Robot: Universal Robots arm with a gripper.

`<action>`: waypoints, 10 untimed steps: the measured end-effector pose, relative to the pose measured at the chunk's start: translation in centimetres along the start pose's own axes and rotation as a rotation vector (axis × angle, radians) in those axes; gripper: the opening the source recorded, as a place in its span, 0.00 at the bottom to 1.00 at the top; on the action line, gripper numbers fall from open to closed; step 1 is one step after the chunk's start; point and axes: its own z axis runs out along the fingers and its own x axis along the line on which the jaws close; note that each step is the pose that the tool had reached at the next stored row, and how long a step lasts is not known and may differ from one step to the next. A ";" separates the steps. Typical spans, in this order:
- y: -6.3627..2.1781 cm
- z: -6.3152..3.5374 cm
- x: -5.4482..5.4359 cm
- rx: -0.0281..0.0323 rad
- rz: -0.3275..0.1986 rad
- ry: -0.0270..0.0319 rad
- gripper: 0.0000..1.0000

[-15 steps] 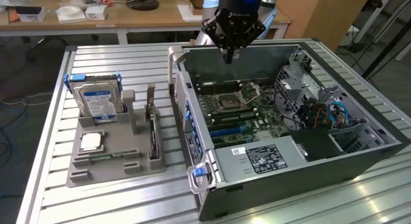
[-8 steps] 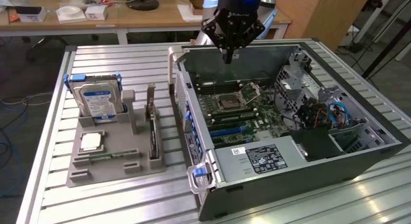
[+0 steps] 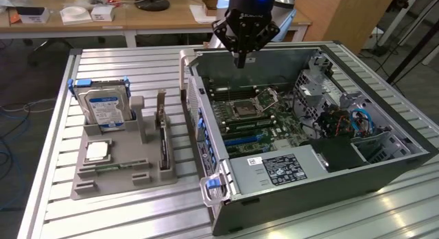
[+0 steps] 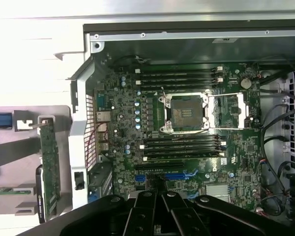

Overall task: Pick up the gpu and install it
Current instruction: 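Reach for the gpu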

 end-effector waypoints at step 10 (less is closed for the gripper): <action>-0.08 0.01 1.1 0.0000 0.000 -0.0001 0.11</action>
